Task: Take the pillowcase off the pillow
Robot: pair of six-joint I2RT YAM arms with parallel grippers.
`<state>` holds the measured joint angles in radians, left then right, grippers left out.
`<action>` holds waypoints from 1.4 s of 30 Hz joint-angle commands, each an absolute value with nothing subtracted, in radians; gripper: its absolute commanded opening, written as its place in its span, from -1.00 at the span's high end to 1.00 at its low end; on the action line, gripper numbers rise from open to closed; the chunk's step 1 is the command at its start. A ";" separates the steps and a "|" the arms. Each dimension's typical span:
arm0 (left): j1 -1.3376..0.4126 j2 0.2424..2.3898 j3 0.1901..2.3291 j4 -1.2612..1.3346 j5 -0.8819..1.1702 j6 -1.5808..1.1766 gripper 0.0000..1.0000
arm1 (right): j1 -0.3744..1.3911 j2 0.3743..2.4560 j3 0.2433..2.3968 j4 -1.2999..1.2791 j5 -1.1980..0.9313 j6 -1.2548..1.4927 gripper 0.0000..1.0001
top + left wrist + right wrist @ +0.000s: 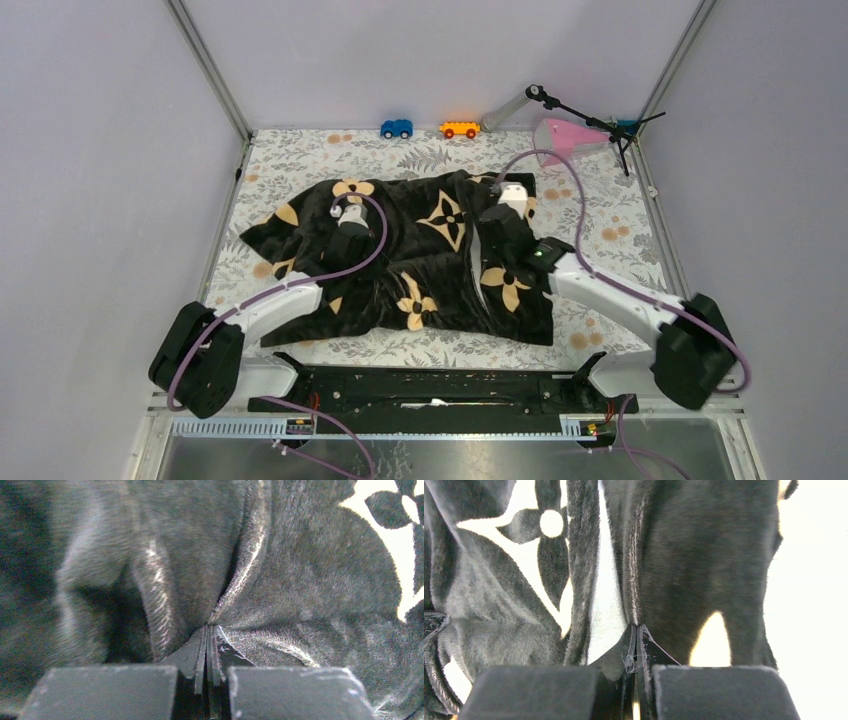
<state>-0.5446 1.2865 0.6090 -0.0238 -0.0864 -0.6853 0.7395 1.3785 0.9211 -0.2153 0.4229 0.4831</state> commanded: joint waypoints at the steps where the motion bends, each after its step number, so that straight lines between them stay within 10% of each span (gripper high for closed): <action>1: -0.505 1.205 0.564 -0.091 -0.249 -0.721 1.00 | 0.669 1.170 0.870 -0.302 0.606 0.475 1.00; 17: -0.484 1.036 0.567 -0.202 -0.382 -0.767 1.00 | 0.457 0.974 0.714 -0.292 0.392 0.504 0.98; 29: -0.758 1.233 0.837 -0.057 -0.029 -0.570 -0.46 | 0.461 1.034 0.823 -0.292 -0.053 0.428 -0.79; 42: -0.772 1.514 0.928 -0.004 0.011 -0.631 -0.54 | 0.527 1.136 0.742 -0.316 0.289 0.532 -0.89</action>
<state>-0.7712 1.5085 0.9199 -0.0509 0.0196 -0.6125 0.5243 1.1858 0.7952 -0.3161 0.1253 0.4690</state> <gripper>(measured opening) 0.803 0.990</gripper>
